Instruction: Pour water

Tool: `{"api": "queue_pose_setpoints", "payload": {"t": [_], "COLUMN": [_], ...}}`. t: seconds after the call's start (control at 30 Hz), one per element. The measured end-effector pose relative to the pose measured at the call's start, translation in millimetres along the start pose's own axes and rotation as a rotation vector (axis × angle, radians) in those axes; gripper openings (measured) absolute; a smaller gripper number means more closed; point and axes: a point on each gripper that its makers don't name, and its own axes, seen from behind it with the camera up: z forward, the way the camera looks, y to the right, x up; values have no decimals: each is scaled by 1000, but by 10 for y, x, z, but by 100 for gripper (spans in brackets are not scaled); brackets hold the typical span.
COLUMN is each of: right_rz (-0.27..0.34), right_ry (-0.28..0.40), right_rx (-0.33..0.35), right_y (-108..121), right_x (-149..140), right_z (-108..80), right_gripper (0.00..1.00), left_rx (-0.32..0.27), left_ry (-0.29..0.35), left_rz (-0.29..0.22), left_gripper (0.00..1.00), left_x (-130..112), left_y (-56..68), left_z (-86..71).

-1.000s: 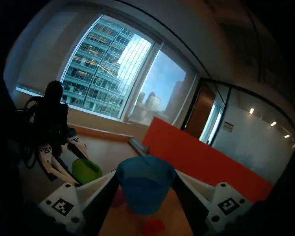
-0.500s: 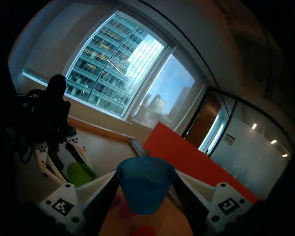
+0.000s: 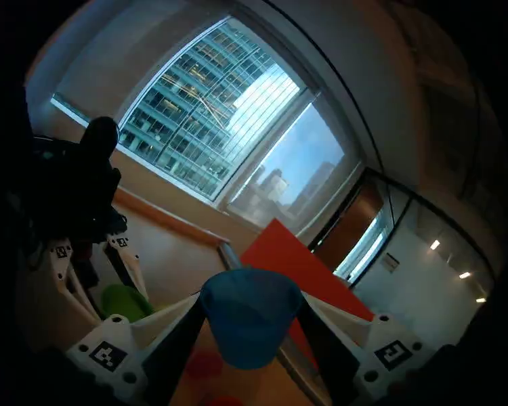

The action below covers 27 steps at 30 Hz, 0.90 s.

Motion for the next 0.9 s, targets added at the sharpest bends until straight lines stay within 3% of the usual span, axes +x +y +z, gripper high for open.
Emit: {"api": "queue_pose_setpoints", "payload": {"t": [0.47,0.9], "right_rz": [-140,-274], "right_ry": [2,5], "right_rx": [-17,-36], "right_y": [-44,60], "right_x": [160,241], "right_z": [105,173], "right_gripper": [91,91], "left_rx": [-18,-27], "left_ry": [0,0], "left_rz": [4,5], "left_gripper": [87,87], "left_x": [24,20], "left_y": [61,85], "left_z": [23,36]}}
